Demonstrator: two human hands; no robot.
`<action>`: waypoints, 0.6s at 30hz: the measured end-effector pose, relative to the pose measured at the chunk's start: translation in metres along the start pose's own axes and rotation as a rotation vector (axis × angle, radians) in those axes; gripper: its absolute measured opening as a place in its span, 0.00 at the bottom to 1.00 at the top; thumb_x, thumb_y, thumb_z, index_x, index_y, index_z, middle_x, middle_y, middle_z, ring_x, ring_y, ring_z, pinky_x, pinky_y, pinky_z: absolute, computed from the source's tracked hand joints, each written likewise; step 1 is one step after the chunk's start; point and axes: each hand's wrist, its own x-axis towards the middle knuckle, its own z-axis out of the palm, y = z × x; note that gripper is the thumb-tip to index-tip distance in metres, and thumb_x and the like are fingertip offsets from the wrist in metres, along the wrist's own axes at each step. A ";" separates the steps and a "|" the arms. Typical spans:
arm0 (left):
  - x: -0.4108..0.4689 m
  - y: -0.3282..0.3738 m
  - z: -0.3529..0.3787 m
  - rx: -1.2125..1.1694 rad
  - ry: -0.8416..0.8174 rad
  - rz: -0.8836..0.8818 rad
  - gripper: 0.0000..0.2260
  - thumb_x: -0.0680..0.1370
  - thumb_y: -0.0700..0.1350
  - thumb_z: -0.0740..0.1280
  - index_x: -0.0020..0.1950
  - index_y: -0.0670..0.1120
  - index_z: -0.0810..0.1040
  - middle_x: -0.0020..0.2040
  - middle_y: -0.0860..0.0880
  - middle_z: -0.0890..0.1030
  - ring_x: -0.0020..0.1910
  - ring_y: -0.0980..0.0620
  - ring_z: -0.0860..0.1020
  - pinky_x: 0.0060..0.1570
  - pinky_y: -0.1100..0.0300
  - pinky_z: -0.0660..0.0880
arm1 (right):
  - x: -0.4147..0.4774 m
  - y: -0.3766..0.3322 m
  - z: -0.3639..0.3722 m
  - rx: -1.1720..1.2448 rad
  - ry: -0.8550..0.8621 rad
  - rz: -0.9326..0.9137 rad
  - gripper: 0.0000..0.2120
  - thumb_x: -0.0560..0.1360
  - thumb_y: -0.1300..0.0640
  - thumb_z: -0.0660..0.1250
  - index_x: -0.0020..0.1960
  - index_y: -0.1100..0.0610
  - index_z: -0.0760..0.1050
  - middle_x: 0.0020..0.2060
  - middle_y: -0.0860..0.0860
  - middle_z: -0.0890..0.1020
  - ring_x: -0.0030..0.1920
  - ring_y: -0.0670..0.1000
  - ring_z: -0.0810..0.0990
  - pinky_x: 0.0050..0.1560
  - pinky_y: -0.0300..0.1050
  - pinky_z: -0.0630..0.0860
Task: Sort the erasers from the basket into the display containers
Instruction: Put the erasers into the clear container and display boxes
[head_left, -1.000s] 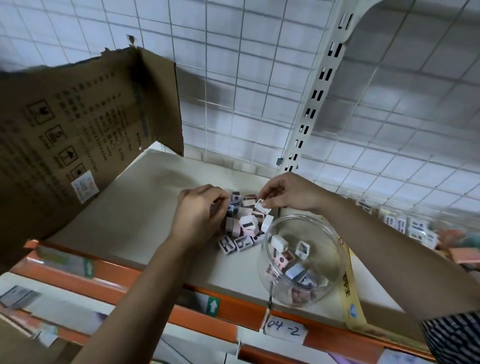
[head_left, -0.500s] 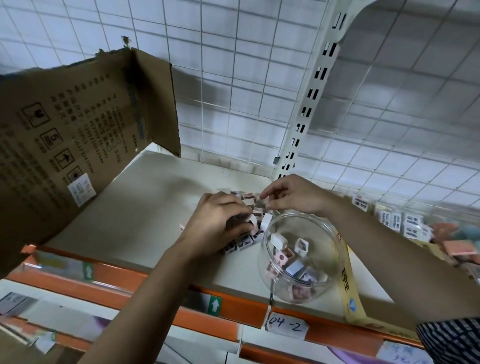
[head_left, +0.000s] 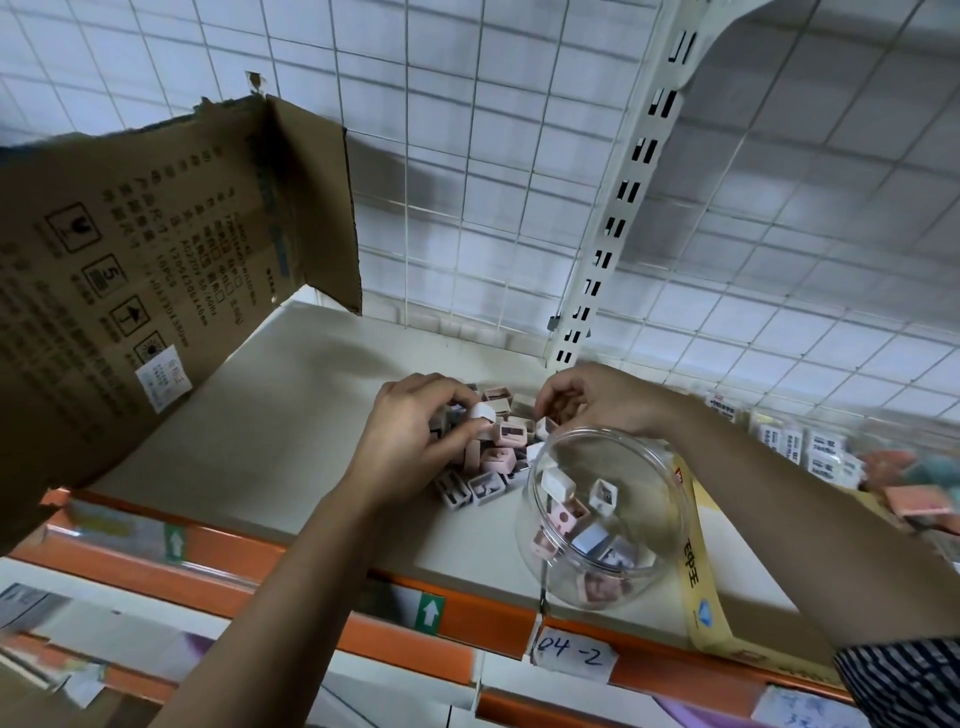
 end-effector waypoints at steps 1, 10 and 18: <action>0.000 0.001 -0.001 -0.011 0.010 -0.005 0.13 0.73 0.59 0.66 0.46 0.50 0.80 0.45 0.60 0.80 0.45 0.56 0.77 0.47 0.57 0.71 | 0.001 0.000 0.001 -0.002 0.008 -0.009 0.12 0.70 0.65 0.75 0.52 0.57 0.81 0.42 0.48 0.82 0.42 0.43 0.80 0.45 0.35 0.76; -0.003 0.008 -0.006 -0.284 0.020 -0.172 0.05 0.73 0.49 0.74 0.44 0.50 0.81 0.41 0.57 0.83 0.44 0.59 0.80 0.40 0.67 0.75 | -0.022 -0.002 -0.015 0.269 0.230 -0.068 0.08 0.73 0.66 0.72 0.51 0.58 0.81 0.44 0.55 0.83 0.41 0.49 0.81 0.45 0.41 0.76; 0.003 0.022 -0.008 -0.589 -0.038 -0.232 0.08 0.69 0.37 0.77 0.42 0.44 0.79 0.42 0.49 0.85 0.42 0.48 0.83 0.43 0.54 0.78 | -0.085 -0.014 -0.018 0.435 0.403 -0.209 0.09 0.66 0.70 0.75 0.41 0.65 0.75 0.46 0.54 0.80 0.40 0.49 0.81 0.44 0.41 0.76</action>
